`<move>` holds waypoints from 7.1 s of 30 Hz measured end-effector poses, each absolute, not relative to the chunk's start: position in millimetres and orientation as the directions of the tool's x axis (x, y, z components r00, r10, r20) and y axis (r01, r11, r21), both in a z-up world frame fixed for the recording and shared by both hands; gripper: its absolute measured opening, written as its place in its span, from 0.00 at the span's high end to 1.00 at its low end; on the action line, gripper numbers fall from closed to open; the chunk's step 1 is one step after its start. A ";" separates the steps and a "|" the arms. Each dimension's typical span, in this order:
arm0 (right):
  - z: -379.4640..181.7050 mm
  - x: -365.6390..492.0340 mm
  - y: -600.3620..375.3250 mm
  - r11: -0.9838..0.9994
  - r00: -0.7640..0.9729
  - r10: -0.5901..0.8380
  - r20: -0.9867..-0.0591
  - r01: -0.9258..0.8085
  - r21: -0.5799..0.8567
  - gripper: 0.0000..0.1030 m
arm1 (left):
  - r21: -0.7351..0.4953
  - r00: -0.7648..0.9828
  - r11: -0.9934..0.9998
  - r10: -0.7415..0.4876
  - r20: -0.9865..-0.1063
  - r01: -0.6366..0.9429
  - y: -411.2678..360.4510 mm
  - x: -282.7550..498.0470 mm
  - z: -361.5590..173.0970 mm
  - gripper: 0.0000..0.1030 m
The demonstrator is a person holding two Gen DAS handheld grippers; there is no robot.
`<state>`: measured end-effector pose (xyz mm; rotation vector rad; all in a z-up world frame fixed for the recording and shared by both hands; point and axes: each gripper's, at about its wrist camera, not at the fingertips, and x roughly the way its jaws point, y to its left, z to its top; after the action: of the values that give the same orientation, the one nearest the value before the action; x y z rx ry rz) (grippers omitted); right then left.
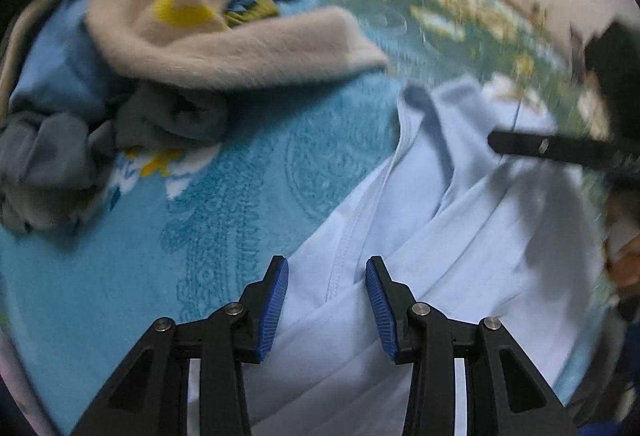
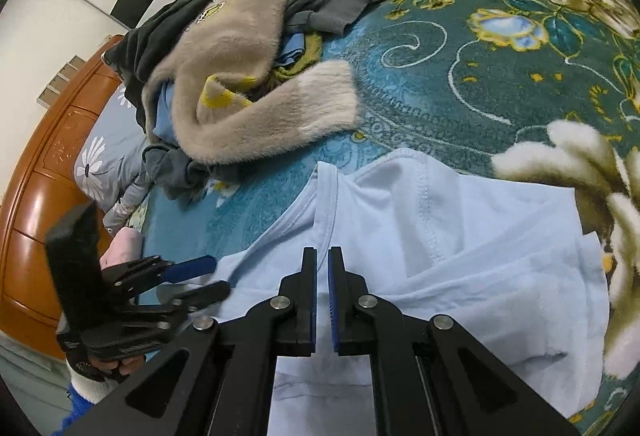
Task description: Fold clothes
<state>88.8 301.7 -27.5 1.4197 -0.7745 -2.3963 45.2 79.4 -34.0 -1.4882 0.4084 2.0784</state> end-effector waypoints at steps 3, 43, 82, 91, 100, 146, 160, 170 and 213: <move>-29.9 87.1 303.4 -0.828 -0.489 -0.465 -0.738 -0.055 0.558 0.95 | -0.022 -0.238 -0.771 0.223 -0.945 -0.636 89.8 46.1 -31.9 0.57; -21.1 73.8 340.2 -0.879 -0.516 -0.369 -0.773 -0.078 0.471 0.95 | -0.191 -0.139 -0.725 0.369 -0.919 -0.661 48.9 31.1 -39.9 0.70; -24.7 77.0 358.3 -0.865 -0.549 -0.361 -0.754 -0.104 0.490 0.95 | -0.288 -0.299 -0.868 0.423 -0.855 -0.404 -7.4 -8.8 -37.8 0.95; -13.2 43.3 343.3 -0.907 -0.540 -0.353 -0.764 -0.002 0.421 0.53 | -0.318 -0.296 -0.870 0.438 -0.849 -0.376 -9.8 -10.6 -43.6 0.95; -23.6 44.8 339.6 -0.919 -0.512 -0.330 -0.793 -0.015 0.393 0.95 | -0.337 -0.324 -0.861 0.465 -0.824 -0.380 -11.7 -8.5 -36.5 0.95; -20.3 156.2 397.9 -0.708 -0.614 -0.460 -0.641 -0.182 0.682 0.96 | -0.675 -0.367 -0.725 0.669 -0.646 -0.133 -91.8 122.3 -25.9 0.96; 18.5 168.7 405.9 -0.685 -0.636 -0.479 -0.605 -0.161 0.711 0.97 | -0.806 -0.328 -0.566 0.804 -0.495 -0.171 -103.7 112.3 18.0 0.96; -5.5 123.5 414.5 -0.688 -0.567 -0.479 -0.670 -0.230 0.688 0.95 | -0.868 -0.362 -0.495 0.801 -0.477 0.048 -107.6 48.2 -39.5 0.96; -58.6 251.3 391.8 -0.636 -0.591 -0.553 -0.587 -0.155 0.756 0.86 | -0.705 -0.348 -0.709 0.663 -0.663 -0.010 -53.6 198.5 -68.3 0.80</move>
<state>251.3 391.8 -58.6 1.2650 -1.1884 -2.3111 198.5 -53.6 -68.3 -1.4551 -0.8574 2.1002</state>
